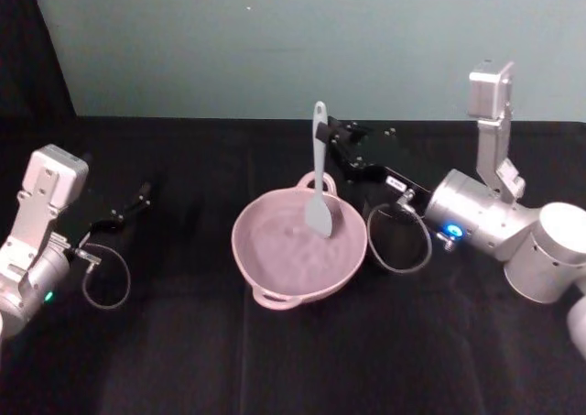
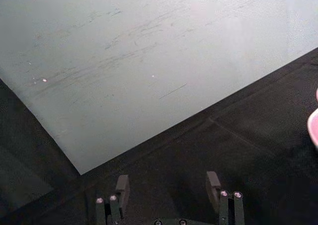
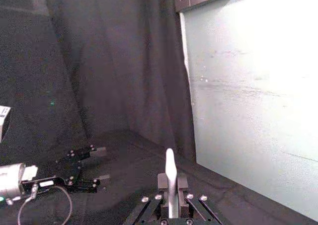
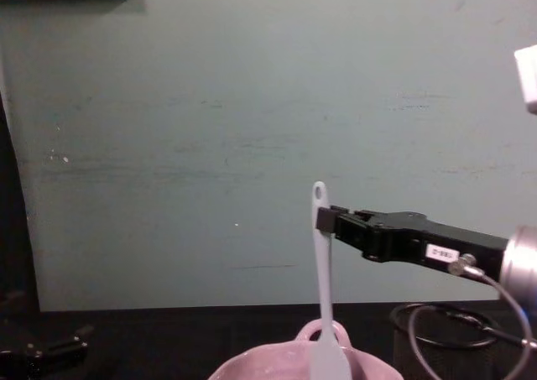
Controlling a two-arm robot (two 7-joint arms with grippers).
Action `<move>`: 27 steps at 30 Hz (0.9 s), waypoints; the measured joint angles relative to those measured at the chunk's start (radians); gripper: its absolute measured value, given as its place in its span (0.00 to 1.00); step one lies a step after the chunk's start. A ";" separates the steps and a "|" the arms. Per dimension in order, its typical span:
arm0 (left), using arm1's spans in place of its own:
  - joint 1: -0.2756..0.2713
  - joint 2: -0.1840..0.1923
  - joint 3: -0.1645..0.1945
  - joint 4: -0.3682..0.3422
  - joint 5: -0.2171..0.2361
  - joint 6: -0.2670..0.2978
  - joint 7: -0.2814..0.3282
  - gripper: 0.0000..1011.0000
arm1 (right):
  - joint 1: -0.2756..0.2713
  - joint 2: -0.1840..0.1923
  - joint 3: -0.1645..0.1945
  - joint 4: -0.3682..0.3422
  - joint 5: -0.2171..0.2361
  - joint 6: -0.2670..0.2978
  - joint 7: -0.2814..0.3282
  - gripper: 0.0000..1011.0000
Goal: Use the one hand to pick up the spoon and stir the clear water in the bowl.
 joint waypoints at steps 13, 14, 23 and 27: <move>0.000 0.000 0.000 0.000 0.000 0.000 0.000 1.00 | -0.090 0.051 -0.006 -0.146 -0.006 0.042 -0.008 0.11; 0.000 0.000 0.000 0.000 0.000 0.000 0.000 1.00 | -0.092 0.050 -0.008 -0.148 -0.006 0.043 -0.007 0.11; 0.000 0.000 0.000 0.000 0.000 0.000 0.000 1.00 | -0.073 0.019 -0.039 -0.137 -0.008 0.040 0.009 0.11; 0.000 0.000 0.000 0.000 0.000 0.000 0.000 1.00 | -0.048 -0.007 -0.047 -0.100 -0.008 0.031 0.016 0.11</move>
